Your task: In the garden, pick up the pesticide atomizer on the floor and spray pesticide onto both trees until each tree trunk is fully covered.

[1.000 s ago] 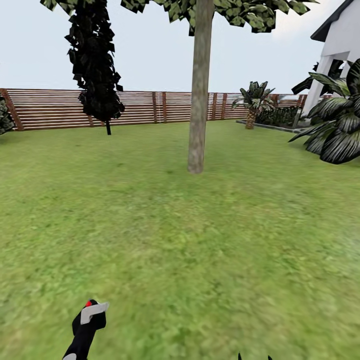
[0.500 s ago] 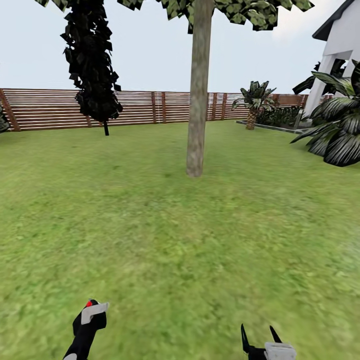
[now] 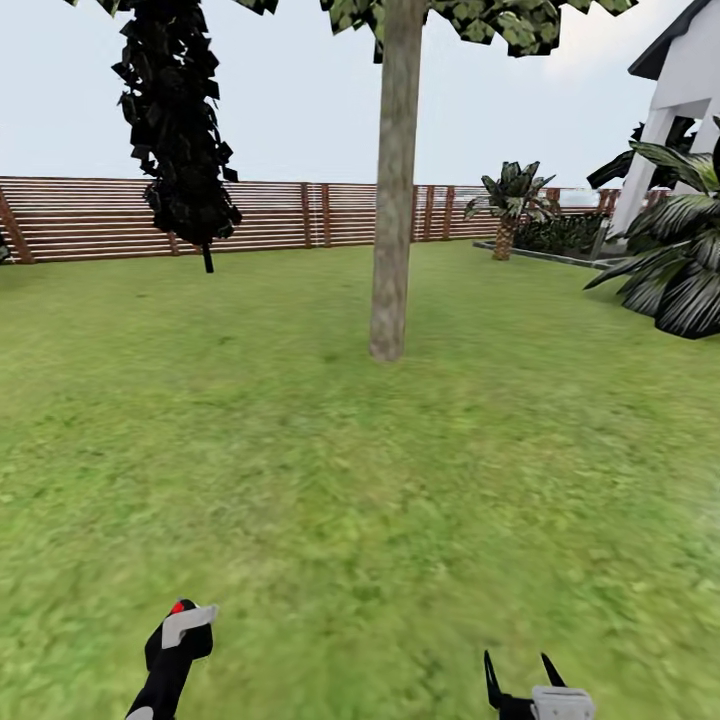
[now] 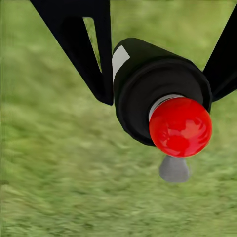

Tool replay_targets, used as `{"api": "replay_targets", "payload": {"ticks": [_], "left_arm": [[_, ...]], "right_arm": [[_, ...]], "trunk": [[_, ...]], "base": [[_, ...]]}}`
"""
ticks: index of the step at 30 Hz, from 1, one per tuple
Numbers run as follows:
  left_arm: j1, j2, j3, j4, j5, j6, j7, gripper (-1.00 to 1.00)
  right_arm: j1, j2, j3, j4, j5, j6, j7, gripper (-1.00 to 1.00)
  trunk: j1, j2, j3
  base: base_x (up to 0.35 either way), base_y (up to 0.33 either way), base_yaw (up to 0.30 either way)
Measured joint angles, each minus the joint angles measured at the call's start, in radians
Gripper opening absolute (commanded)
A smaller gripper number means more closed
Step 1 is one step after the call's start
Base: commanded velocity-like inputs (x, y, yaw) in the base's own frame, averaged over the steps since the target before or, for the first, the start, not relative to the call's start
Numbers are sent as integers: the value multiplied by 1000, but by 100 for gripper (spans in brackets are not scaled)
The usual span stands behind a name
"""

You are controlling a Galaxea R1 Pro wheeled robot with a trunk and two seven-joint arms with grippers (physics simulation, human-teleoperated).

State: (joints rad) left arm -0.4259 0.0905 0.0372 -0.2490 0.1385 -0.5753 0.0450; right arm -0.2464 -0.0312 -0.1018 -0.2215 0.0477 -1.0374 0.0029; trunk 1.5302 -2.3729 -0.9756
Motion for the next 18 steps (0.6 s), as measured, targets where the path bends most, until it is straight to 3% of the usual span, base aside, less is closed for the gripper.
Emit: {"api": "replay_targets", "payload": {"ticks": [18], "left_arm": [[0, 0, 0, 0, 0, 0, 0, -100]], "right_arm": [[0, 0, 1, 2, 1, 0, 2, 100]], "trunk": [[0, 0, -1]], "base": [[338, -80, -231]]}}
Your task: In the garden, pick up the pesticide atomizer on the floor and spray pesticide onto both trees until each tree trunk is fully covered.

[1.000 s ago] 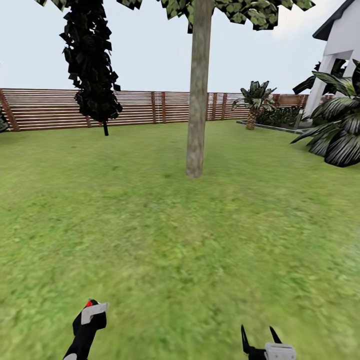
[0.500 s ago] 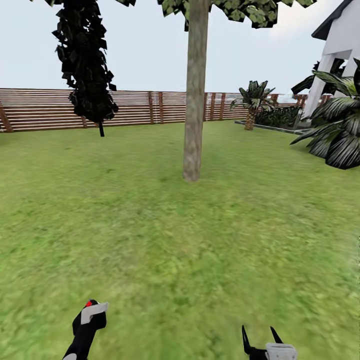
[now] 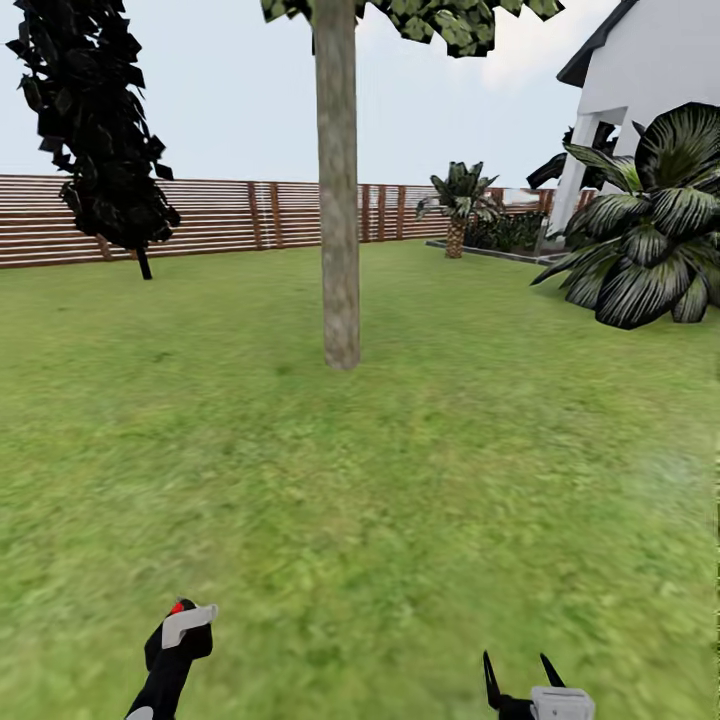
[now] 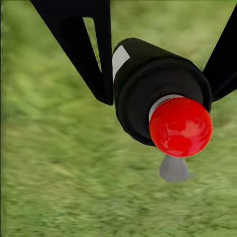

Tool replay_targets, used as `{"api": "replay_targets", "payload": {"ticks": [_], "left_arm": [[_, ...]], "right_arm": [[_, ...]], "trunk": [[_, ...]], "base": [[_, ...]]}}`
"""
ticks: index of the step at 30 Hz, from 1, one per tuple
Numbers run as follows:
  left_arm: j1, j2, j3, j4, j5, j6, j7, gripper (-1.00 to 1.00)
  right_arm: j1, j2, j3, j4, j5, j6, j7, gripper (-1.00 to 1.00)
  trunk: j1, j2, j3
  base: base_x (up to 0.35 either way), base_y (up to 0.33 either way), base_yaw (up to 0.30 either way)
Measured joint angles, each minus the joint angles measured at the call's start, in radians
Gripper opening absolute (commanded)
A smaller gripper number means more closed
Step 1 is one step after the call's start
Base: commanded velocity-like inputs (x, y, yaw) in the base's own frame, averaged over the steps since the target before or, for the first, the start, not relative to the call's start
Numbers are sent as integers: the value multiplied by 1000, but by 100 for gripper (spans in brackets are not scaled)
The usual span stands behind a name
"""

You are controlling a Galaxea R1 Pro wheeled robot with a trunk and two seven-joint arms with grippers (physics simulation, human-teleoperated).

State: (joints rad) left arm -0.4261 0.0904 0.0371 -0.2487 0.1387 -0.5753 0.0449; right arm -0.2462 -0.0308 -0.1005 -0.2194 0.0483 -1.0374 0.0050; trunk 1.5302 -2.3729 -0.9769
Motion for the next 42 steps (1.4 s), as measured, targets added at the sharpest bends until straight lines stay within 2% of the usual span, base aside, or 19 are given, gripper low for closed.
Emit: {"api": "replay_targets", "payload": {"ticks": [16, 29, 42], "left_arm": [[0, 0, 0, 0, 0, 0, 0, -100], [0, 0, 0, 0, 0, 0, 0, -100], [0, 0, 0, 0, 0, 0, 0, -100]], "right_arm": [[0, -2, -1, -2, 0, -3, -1, 100], [0, -1, -1, -2, 0, -3, -2, 100], [0, -1, 0, -1, 0, -2, -2, 100]], "trunk": [[0, 0, -1], [0, 0, -1], [0, 0, -15]], "base": [[338, -80, -11], [338, -80, 109], [338, -54, 1]]}}
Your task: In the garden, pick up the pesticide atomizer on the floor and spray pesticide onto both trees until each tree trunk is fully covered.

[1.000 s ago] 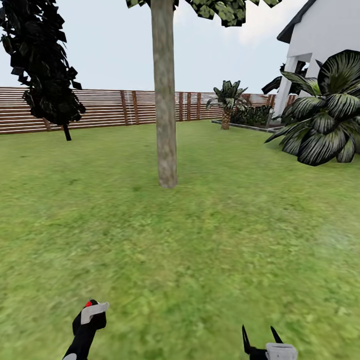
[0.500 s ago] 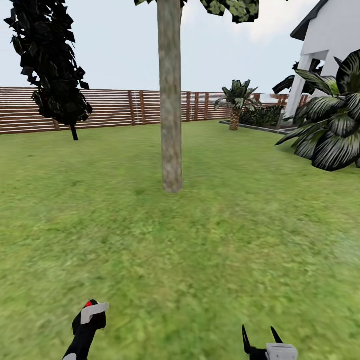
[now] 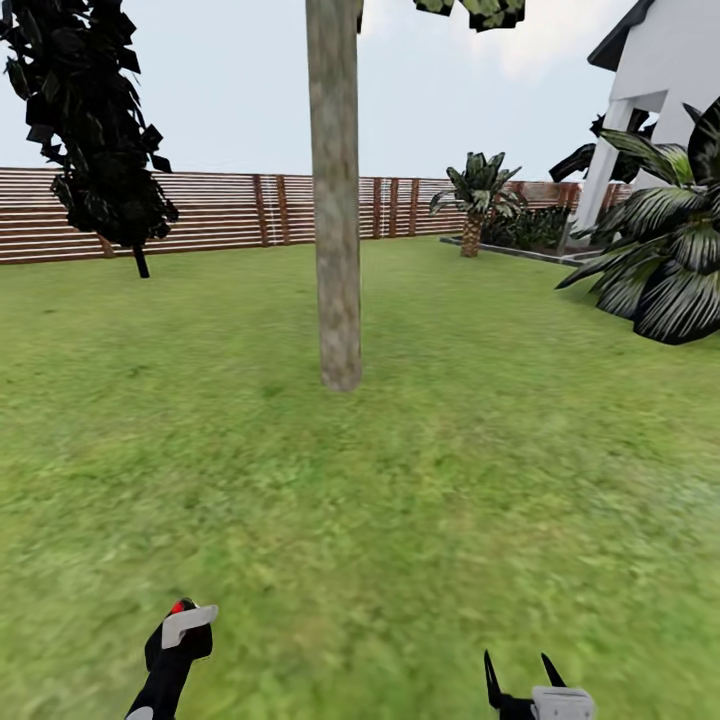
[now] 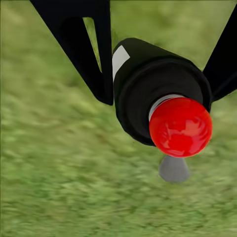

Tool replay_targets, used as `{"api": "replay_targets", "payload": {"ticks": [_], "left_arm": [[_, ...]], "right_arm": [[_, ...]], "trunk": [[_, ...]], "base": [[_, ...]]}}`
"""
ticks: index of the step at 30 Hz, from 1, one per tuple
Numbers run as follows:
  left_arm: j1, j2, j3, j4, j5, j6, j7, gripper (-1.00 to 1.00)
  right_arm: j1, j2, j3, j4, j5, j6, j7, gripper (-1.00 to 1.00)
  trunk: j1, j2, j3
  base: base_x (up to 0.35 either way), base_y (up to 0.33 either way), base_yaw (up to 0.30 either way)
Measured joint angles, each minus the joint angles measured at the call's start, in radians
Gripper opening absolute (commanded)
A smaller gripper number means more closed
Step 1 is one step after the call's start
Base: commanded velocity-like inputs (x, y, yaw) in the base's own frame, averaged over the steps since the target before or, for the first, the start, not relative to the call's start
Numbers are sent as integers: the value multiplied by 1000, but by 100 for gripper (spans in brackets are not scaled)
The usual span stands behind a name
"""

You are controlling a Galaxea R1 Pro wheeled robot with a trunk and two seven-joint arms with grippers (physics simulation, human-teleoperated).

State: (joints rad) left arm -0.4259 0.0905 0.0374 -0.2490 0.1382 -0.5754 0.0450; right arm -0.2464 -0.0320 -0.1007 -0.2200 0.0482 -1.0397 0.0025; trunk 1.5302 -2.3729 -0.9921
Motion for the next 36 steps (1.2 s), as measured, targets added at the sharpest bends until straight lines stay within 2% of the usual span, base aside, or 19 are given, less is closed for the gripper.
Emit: {"api": "replay_targets", "payload": {"ticks": [22, 31, 36], "left_arm": [[0, 0, 0, 1, 1, 0, 0, -100], [0, -1, 0, 0, 0, 0, 0, -100], [0, -1, 0, 0, 0, 0, 0, -100]], "right_arm": [[0, 0, 0, 0, 2, -1, 0, 100], [0, 3, 0, 0, 1, -1, 0, 100], [0, 3, 0, 0, 1, -1, 0, 100]], "trunk": [[0, 0, 0], [0, 0, 0], [0, 0, 0]], "base": [[338, 0, 3], [338, 0, 222], [338, 0, 39]]}}
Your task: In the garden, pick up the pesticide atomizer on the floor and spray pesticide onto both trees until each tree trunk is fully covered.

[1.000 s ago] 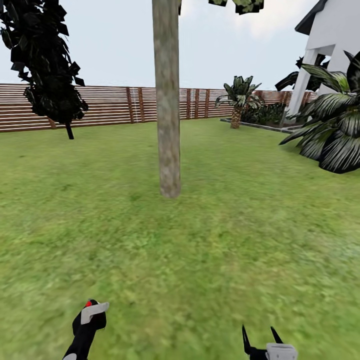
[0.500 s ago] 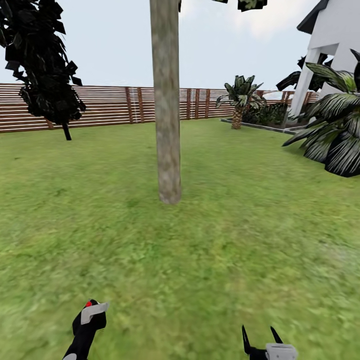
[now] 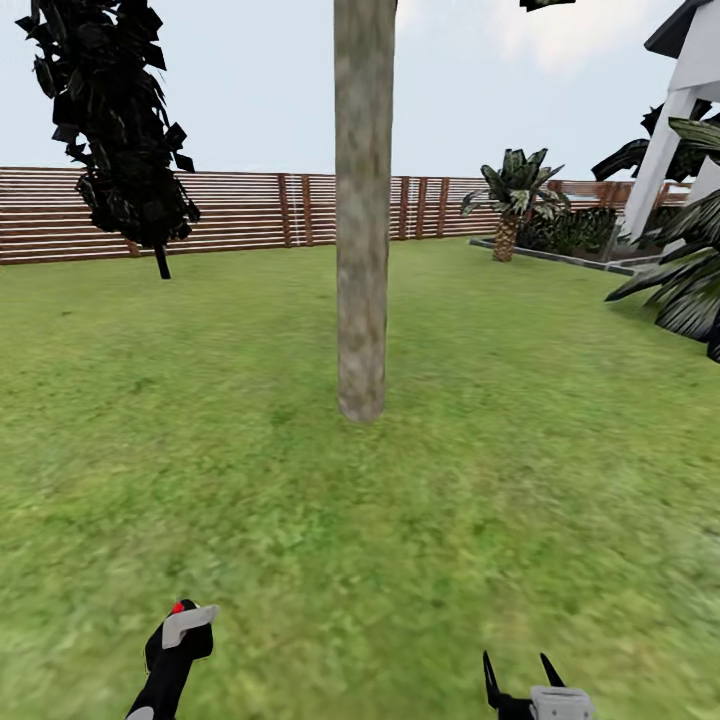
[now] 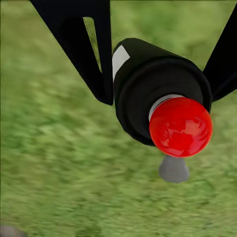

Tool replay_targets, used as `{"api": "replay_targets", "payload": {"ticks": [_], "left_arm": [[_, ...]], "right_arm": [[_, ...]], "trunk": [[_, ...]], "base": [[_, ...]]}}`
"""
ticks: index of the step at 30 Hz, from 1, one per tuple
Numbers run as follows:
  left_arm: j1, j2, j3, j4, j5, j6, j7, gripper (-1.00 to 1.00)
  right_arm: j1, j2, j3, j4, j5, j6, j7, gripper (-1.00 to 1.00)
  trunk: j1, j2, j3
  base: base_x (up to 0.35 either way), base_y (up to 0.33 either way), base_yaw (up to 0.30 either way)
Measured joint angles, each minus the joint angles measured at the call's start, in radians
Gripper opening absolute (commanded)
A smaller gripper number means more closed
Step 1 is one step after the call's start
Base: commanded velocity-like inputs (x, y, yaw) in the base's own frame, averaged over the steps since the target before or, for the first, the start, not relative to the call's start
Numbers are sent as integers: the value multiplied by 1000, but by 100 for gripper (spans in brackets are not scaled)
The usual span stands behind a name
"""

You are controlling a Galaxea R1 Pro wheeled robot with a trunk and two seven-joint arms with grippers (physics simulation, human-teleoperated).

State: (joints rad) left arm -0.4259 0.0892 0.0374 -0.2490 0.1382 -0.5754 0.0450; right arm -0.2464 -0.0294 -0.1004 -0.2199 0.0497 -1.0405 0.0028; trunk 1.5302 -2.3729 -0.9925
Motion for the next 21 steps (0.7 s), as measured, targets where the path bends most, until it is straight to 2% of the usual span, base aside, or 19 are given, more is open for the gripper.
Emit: {"api": "replay_targets", "payload": {"ticks": [21], "left_arm": [[0, 0, 0, 0, 0, 0, 0, -100]], "right_arm": [[0, 1, 0, 0, 0, 0, 0, 100]], "trunk": [[0, 0, 0]], "base": [[338, 0, 1]]}}
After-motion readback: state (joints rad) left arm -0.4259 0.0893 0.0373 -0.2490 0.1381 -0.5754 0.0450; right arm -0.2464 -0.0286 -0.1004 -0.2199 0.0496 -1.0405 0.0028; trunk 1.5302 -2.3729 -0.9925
